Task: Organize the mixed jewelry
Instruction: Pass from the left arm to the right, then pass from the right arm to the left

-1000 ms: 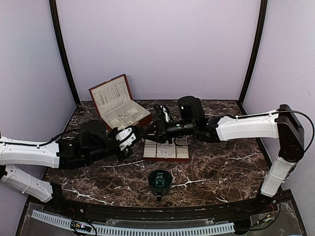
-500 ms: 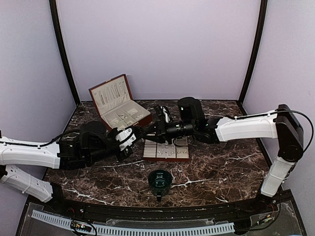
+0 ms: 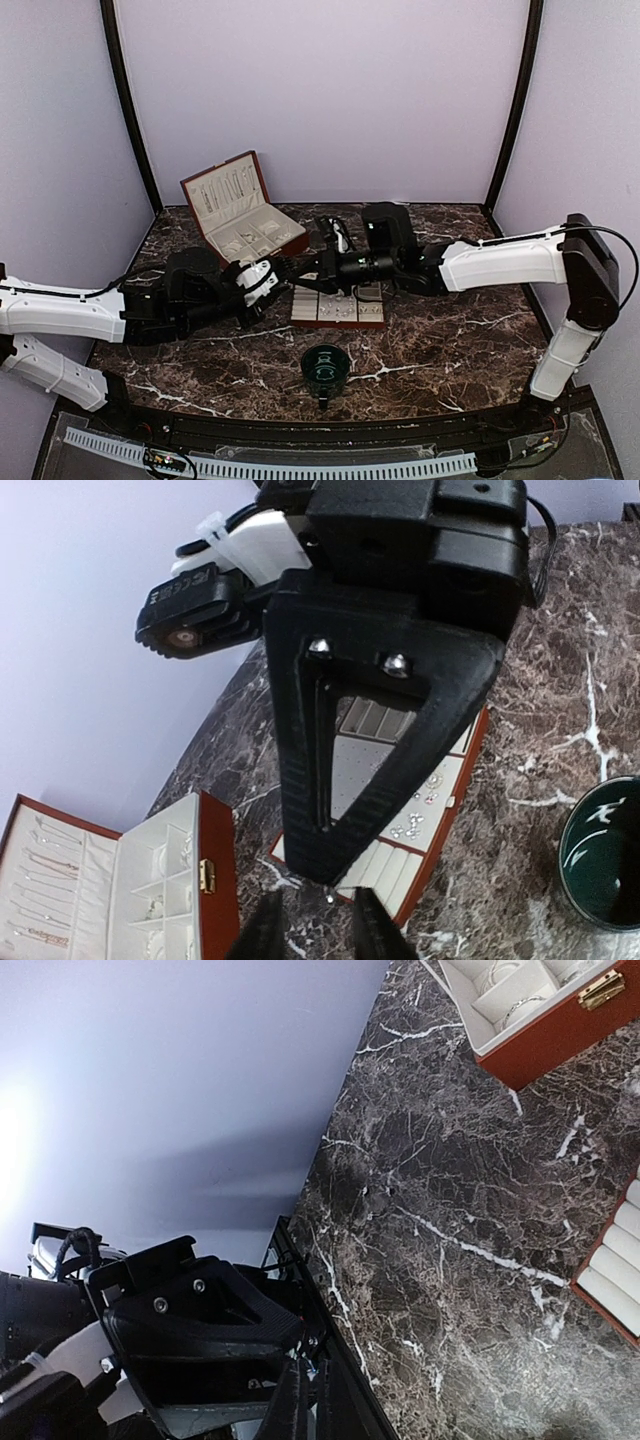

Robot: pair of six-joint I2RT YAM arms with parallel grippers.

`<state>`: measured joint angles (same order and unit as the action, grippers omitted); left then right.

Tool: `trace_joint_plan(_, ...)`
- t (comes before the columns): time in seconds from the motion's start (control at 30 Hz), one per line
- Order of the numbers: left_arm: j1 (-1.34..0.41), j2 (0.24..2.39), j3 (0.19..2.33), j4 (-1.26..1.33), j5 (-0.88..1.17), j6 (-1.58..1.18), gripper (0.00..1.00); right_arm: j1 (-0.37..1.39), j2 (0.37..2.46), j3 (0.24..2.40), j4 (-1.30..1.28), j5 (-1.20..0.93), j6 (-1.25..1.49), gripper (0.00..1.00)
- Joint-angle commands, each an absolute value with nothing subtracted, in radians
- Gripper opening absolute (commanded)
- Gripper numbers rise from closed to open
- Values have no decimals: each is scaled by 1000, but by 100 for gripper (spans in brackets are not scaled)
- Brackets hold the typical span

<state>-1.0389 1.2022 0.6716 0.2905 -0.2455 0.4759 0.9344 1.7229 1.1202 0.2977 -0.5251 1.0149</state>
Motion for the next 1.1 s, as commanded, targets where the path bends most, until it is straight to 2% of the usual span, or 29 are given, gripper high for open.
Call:
trace_joint_plan(0.0,-1040,1186,678,307,-250,434,37,942,1673,1100,332,-464,963,0)
trace_joint_plan(0.13,-1040,1169,688,269,-241,390,57,937,1657,1081,351,-440,946,0)
trace_joint_plan(0.27,-1035,1141,704,237,-226,229,65,934,1630,1058,394,-427,921,0)
trace_joint_plan(0.4,-1007,1118,697,246,-129,-90,64,934,1595,1025,484,-437,905,0)
trace_joint_plan(0.63,-965,1120,605,539,102,-513,63,934,1545,997,594,-473,880,0)
trace_joint_plan(0.83,-957,1159,568,735,182,-648,55,934,1526,977,688,-498,891,0)
trace_joint_plan(1.07,-956,1178,580,794,223,-629,50,936,1527,965,733,-528,906,0)
